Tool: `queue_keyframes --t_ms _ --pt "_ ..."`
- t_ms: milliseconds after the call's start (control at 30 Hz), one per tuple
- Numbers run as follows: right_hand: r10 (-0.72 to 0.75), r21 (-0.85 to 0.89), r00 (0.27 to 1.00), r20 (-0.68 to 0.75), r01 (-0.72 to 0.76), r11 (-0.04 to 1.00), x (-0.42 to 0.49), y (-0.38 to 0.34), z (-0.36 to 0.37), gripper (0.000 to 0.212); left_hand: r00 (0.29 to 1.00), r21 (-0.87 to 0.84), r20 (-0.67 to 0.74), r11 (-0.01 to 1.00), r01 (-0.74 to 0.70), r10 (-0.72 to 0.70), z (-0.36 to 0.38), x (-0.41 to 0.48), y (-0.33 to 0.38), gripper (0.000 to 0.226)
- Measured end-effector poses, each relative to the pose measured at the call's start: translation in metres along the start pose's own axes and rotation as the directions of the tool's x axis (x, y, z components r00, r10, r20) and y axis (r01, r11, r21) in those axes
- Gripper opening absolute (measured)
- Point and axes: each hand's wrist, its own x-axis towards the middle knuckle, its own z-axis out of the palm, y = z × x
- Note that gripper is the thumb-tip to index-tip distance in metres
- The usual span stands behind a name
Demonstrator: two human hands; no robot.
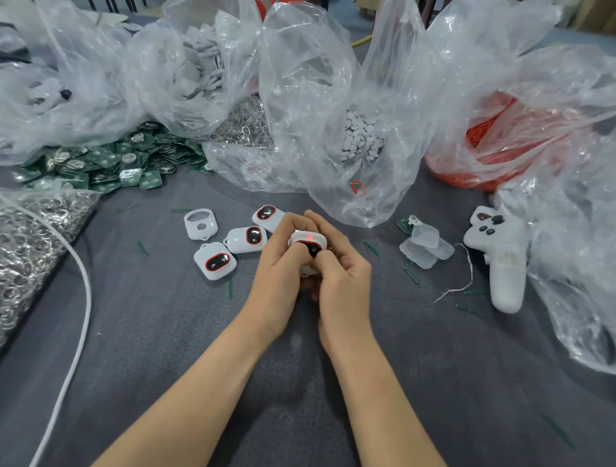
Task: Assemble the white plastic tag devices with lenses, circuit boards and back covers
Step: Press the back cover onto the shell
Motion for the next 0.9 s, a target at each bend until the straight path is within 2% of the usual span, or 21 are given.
queue_keyframes --t_ms 133,267,533,733,900 --pt "0.039 0.058 0.999 -0.012 -0.038 0.998 0.0024 -0.001 -0.0024 0.047 0.998 -0.051 -0.023 0.997 0.051 -0.053 0.0083 -0.0004 0.0 0.014" --pt "0.052 0.064 0.999 -0.009 -0.052 0.997 0.0028 0.0 -0.0033 0.044 0.998 -0.032 -0.04 0.998 0.044 -0.046 0.0106 -0.0002 -0.0006 0.013" --pt "0.012 0.044 0.999 -0.036 -0.011 0.999 0.0027 0.0006 -0.0011 0.039 0.997 0.037 -0.065 0.998 0.043 -0.04 0.0085 -0.0001 0.0 0.021" --pt "-0.025 0.025 1.0 -0.003 0.025 0.999 0.0043 0.0015 -0.0041 0.034 0.996 0.037 -0.05 0.996 0.079 -0.077 0.0095 -0.0029 0.002 0.02" --pt "-0.05 0.005 0.999 0.004 0.05 0.999 0.0031 0.0038 -0.0042 0.032 0.998 0.04 -0.063 0.999 0.022 -0.02 0.0105 -0.0057 0.0012 0.013"
